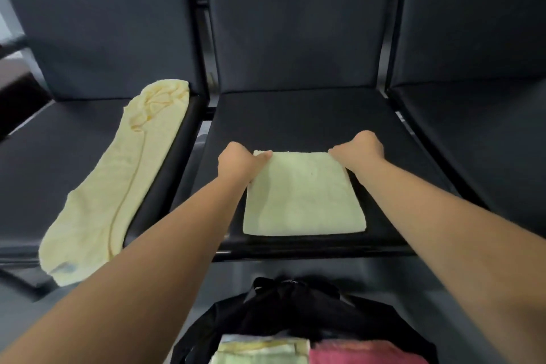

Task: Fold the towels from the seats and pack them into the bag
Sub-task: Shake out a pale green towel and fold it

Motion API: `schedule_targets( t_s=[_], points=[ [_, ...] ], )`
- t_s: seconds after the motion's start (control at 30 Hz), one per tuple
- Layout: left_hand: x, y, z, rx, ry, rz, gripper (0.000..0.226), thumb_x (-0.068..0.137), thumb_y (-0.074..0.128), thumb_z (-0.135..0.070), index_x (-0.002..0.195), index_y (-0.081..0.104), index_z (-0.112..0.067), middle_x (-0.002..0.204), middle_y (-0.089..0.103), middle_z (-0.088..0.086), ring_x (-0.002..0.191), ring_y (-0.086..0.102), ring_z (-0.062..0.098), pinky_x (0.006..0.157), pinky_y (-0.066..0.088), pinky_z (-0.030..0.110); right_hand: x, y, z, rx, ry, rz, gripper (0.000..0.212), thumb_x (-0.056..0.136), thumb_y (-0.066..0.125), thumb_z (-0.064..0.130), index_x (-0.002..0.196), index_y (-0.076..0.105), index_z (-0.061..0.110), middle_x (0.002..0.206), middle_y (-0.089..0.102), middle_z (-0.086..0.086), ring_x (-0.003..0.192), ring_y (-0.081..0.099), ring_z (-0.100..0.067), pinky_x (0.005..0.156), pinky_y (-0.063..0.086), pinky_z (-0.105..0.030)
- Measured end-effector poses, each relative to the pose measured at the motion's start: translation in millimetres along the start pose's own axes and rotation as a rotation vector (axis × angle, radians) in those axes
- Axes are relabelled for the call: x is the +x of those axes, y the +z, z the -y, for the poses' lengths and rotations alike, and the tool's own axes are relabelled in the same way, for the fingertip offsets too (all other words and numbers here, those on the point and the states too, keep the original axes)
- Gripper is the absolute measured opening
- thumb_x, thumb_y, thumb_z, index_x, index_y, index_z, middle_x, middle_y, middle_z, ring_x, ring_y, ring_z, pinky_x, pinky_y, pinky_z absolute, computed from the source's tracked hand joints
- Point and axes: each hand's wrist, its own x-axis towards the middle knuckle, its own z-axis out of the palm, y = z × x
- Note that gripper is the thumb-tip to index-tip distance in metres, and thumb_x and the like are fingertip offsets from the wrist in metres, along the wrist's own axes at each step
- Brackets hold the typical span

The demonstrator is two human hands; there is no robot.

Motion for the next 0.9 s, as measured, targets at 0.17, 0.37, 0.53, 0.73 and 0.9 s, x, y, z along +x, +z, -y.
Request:
schedule_targets(
  t_s=[0.17,0.37,0.53,0.73,0.9],
  points=[
    [-8.6,-7.8,-13.3,0.108,-0.075,0.153,0.038,0.085,0.077,-0.039,0.088,0.054,-0.009,0.086,0.058,0.003,0.090,0.062,0.025,0.085,0.056,0.038,-2.7,-12.0,13.5,0.063,0.112,0.297,0.011,0.095,0.066,0.016,0.093,0.058,0.009,0.086,0.060,-0.007,0.075,0.060,-0.023,0.066,0.055,-0.035],
    [-37.1,-11.1,3.5,-0.367,-0.017,0.308,0.030,0.088,0.074,-0.035,0.111,0.069,-0.016,0.105,0.076,0.002,0.093,0.074,0.023,0.090,0.059,0.047,-25.5,-12.8,-7.0,0.204,0.201,0.394,0.051,0.084,0.082,0.019,0.128,0.061,0.003,0.121,0.065,-0.010,0.114,0.062,-0.027,0.105,0.050,-0.047],
    [-82.7,-36.8,10.0,-0.687,0.041,0.383,0.040,0.091,0.069,-0.037,0.126,0.060,-0.020,0.118,0.073,0.000,0.107,0.071,0.025,0.095,0.056,0.052,-72.3,-38.1,-13.0,0.564,0.215,0.512,0.029,0.085,0.081,0.015,0.111,0.073,0.006,0.107,0.078,-0.010,0.096,0.076,-0.027,0.092,0.057,-0.046],
    [-149.7,-80.1,11.8,-0.788,0.052,0.369,0.037,0.096,0.065,-0.031,0.128,0.058,-0.015,0.119,0.073,0.003,0.109,0.070,0.028,0.092,0.056,0.054,-157.6,-64.4,-18.0,0.800,-0.111,0.433,0.028,0.093,0.073,0.018,0.114,0.070,0.001,0.109,0.077,-0.011,0.101,0.075,-0.027,0.089,0.058,-0.044],
    [-202.0,-99.4,41.5,-0.735,0.037,0.397,0.042,0.095,0.066,-0.032,0.130,0.056,-0.011,0.121,0.072,0.007,0.108,0.071,0.028,0.093,0.057,0.052,-216.6,-62.2,-44.9,0.785,-0.092,0.458,0.028,0.095,0.070,0.021,0.117,0.069,0.003,0.111,0.077,-0.010,0.102,0.074,-0.027,0.087,0.058,-0.045]
  ],
)
